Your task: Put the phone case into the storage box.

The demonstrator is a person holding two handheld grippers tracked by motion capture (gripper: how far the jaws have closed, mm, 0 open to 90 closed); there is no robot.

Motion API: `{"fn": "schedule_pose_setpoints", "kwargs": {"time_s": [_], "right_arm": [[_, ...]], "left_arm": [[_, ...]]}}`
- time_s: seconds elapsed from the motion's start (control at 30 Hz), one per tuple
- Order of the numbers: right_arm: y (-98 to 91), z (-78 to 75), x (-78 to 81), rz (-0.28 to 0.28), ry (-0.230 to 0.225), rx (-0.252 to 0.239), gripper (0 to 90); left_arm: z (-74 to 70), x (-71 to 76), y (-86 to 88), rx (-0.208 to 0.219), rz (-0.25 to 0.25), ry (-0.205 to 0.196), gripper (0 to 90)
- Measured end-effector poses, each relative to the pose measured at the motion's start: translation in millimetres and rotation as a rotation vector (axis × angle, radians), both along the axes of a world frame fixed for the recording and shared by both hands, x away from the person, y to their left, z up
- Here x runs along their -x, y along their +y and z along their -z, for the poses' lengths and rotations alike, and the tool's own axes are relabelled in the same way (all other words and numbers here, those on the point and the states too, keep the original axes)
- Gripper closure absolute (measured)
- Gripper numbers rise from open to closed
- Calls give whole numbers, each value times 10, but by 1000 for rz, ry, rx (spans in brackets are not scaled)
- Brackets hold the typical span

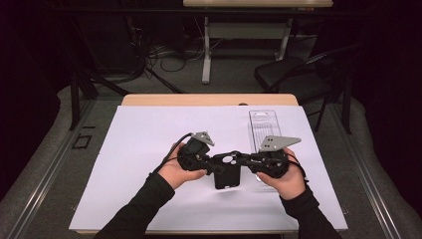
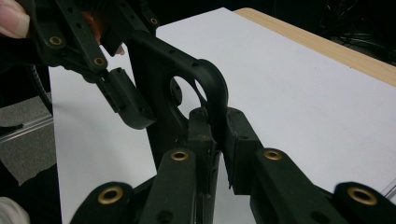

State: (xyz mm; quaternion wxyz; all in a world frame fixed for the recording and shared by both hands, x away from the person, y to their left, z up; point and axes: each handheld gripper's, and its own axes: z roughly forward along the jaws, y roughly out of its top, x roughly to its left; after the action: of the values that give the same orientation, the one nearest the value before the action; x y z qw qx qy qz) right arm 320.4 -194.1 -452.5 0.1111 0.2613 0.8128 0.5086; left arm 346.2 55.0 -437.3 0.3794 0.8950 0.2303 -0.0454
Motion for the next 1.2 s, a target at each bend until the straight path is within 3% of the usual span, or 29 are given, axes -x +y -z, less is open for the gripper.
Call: {"fn": "schedule_pose_setpoints", "kwargs": {"time_s": [0.23,0.33,0.5,0.87,0.97,1.2], "right_arm": [[-80,-39,-20,8,7,-11,832],[-118,-56,-35,14,5,-13,832],[-173,-80,-51,22,0,-10,832],[-228,-123,-59,28,-4,-22,832],[-244,-142,-61,29,-9,-30,832],[-306,-217,-55,33,-24,-40,832]], "left_arm": [[-15,19,48,54,-15,-41,501],[-10,31,68,54,-15,-62,473],[6,45,128,58,-25,-58,454],[84,79,340,48,-100,-112,420],[122,92,405,51,-131,-109,355],[222,114,528,102,-192,-89,234]]}}
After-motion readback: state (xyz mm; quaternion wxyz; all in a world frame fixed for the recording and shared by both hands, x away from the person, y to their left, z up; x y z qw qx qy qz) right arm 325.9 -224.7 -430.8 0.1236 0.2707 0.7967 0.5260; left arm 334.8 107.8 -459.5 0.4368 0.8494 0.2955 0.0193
